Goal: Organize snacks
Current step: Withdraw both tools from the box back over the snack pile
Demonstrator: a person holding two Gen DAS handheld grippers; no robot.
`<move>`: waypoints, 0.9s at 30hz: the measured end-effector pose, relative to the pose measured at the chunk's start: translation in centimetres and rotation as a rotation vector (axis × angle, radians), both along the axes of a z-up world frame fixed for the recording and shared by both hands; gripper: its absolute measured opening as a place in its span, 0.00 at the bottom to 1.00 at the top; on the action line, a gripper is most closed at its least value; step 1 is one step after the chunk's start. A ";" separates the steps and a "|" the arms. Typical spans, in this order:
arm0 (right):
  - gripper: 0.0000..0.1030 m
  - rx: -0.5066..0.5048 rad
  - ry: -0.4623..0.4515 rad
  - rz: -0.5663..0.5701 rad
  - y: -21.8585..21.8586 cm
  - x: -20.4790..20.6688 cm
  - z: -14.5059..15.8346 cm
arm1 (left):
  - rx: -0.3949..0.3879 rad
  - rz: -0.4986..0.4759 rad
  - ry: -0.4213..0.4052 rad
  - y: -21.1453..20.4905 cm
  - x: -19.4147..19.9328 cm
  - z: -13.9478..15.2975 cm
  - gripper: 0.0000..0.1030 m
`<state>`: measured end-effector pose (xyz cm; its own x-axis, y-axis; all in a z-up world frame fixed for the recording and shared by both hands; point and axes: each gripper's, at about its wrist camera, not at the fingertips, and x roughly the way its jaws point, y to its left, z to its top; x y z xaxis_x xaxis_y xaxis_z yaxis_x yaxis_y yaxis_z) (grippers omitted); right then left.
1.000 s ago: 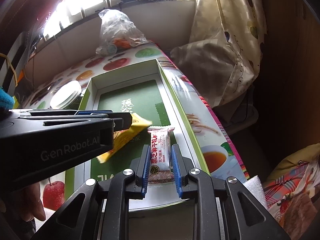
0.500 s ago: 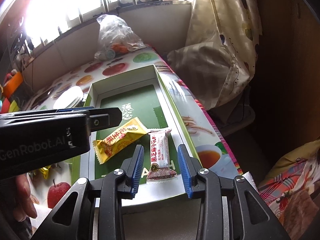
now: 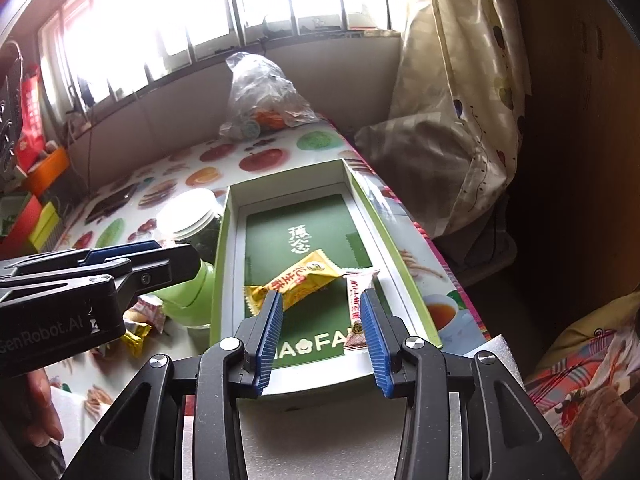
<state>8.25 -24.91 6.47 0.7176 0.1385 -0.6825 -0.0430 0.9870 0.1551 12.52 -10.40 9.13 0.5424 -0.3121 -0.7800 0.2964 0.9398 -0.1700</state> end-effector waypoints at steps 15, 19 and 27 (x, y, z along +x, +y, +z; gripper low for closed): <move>0.39 0.038 -0.020 0.141 5.3 -0.2 0.9 | 0.021 0.149 -0.025 7.7 -3.0 -0.6 0.40; 0.39 0.030 -0.008 0.187 7.2 -0.2 0.5 | 0.009 0.207 -0.023 10.3 -3.9 -1.0 0.40; 0.39 0.019 0.006 0.314 11.7 -0.4 -0.2 | 0.027 0.315 -0.029 15.9 -5.9 -1.8 0.40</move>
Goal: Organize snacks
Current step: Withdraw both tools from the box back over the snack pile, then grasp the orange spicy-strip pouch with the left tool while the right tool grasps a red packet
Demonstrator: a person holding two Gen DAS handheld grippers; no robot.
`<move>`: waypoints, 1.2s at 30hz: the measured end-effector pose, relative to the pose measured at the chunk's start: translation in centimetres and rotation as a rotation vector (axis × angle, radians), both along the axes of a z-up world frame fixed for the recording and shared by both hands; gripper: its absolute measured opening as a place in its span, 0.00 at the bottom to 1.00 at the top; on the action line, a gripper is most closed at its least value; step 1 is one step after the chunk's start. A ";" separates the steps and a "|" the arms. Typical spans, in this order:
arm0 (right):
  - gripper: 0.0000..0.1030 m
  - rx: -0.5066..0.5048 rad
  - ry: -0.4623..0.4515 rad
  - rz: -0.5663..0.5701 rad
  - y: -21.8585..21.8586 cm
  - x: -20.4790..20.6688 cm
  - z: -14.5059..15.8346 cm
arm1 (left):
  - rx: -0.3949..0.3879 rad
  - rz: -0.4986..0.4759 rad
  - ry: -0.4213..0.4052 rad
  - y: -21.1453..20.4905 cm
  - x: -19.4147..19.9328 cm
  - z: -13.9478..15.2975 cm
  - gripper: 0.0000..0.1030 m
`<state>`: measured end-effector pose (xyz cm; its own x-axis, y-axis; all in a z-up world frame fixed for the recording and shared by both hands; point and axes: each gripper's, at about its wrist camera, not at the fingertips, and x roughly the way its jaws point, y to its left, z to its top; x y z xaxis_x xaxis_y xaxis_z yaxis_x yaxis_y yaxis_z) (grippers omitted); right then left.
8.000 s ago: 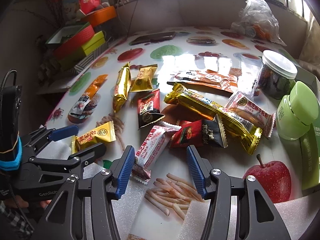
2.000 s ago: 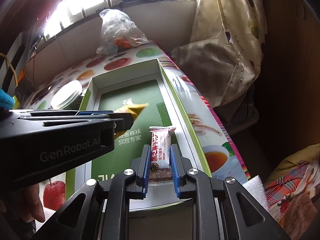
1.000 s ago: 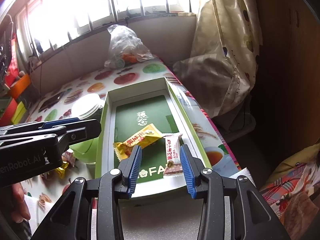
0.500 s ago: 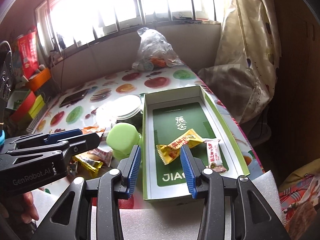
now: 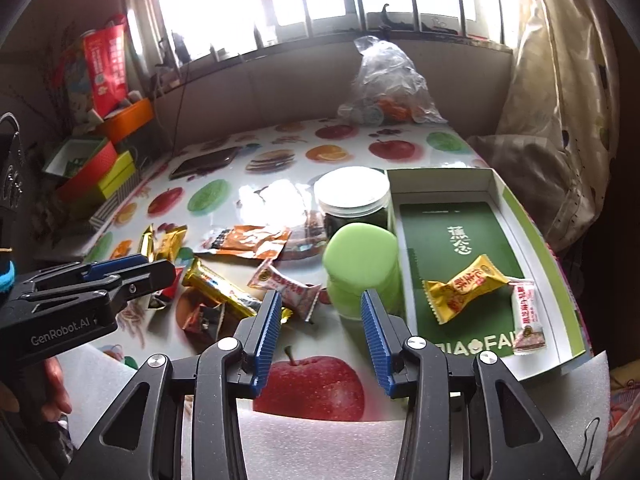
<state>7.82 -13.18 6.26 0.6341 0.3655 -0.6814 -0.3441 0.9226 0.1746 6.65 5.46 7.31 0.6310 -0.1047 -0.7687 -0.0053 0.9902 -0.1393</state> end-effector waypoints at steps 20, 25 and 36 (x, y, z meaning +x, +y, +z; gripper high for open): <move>0.43 -0.055 0.045 0.264 8.8 1.1 -2.8 | 0.023 0.254 0.072 11.9 -2.9 -3.6 0.40; 0.43 -0.081 0.077 0.330 10.7 0.9 -4.0 | 0.016 0.299 0.087 14.0 -3.1 -4.4 0.40; 0.43 -0.089 0.119 0.406 11.3 0.1 -3.9 | 0.005 0.330 0.086 16.3 -3.1 -4.8 0.40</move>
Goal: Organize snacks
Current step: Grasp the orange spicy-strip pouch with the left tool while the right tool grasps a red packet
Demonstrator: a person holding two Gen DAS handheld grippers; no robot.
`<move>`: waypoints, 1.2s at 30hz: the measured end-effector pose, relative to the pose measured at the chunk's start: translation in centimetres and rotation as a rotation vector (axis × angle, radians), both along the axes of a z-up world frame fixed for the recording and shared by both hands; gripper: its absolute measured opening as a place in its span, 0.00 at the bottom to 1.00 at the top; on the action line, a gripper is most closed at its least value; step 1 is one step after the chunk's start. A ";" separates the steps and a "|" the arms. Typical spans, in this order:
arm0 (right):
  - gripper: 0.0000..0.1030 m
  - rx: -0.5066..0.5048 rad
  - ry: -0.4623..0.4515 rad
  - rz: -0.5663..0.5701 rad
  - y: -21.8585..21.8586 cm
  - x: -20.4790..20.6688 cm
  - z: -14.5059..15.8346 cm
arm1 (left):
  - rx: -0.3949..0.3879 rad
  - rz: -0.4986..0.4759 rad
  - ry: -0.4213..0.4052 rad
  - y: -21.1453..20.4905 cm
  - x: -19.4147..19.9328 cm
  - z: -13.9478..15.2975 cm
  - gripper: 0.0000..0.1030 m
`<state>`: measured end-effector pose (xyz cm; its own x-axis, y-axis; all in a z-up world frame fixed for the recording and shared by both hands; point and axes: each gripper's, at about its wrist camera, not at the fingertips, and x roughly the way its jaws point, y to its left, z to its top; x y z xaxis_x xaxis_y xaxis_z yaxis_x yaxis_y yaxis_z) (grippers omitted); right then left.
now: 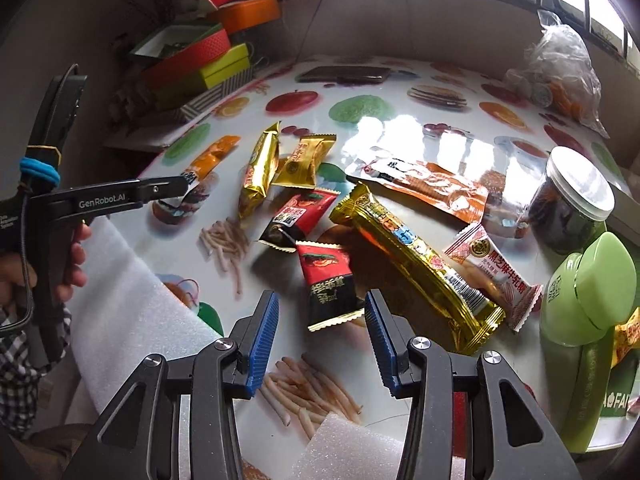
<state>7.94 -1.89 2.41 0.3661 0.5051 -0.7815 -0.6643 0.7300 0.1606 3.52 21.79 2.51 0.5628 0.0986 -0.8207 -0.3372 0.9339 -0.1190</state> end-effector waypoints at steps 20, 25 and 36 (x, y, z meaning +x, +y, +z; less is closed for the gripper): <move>0.43 -0.116 -0.034 -0.043 2.5 1.0 -1.8 | 0.009 0.039 0.049 4.0 2.4 -2.0 0.64; 0.43 -0.103 -0.032 -0.058 2.3 1.4 -1.8 | 0.033 0.040 0.067 4.4 3.1 -2.5 0.64; 0.38 -0.090 -0.042 -0.087 2.1 1.6 -1.8 | 0.069 0.044 0.072 4.1 3.9 -2.7 0.64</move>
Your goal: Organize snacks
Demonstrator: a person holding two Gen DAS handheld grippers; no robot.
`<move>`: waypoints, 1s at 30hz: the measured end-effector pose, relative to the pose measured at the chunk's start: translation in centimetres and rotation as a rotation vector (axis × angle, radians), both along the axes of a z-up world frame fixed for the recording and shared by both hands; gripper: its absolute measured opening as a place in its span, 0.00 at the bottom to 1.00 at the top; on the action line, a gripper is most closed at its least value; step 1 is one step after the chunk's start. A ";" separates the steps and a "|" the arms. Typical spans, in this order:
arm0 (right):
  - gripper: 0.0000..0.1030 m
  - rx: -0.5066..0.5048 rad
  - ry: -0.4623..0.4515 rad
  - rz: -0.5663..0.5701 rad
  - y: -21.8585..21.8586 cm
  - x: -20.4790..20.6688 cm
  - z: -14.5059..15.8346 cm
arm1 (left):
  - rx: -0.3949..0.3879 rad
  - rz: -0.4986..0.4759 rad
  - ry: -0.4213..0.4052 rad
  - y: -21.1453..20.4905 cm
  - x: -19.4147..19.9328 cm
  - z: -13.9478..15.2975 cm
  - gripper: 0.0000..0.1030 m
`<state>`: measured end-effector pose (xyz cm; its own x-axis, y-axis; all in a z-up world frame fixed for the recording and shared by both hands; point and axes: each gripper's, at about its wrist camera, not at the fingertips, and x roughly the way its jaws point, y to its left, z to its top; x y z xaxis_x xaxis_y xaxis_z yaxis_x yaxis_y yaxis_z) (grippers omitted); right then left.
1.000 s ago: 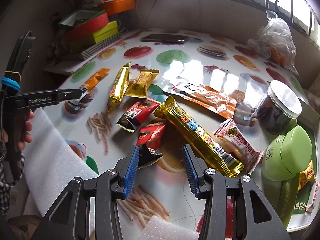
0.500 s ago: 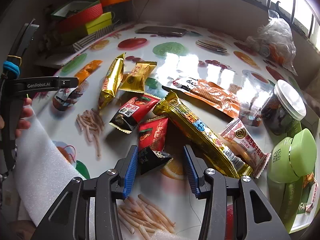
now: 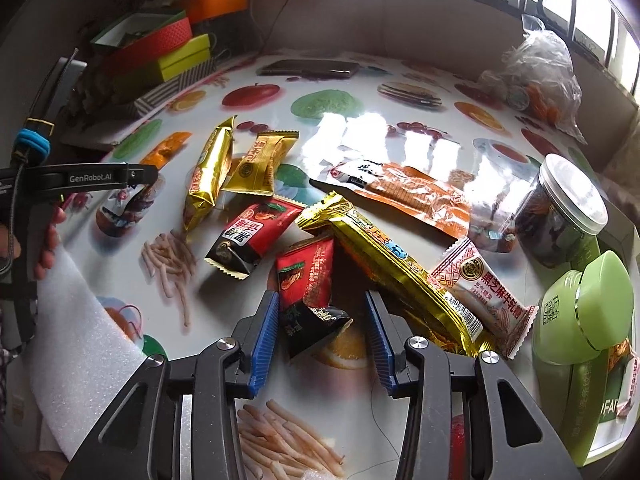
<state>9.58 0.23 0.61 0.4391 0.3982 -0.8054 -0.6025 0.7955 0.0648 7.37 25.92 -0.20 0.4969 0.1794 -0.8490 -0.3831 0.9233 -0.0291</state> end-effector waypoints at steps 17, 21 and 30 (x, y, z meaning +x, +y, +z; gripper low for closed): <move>0.21 0.016 -0.004 -0.025 -0.5 -0.2 0.2 | -0.003 -0.009 -0.015 -0.5 -0.5 0.3 0.42; 0.21 0.026 -0.011 -0.026 -0.6 -0.4 0.5 | -0.007 -0.013 -0.018 -0.8 -0.7 0.5 0.42; 0.21 0.052 -0.017 -0.023 -0.9 -1.0 1.1 | -0.007 -0.038 -0.050 -2.0 -1.2 1.9 0.42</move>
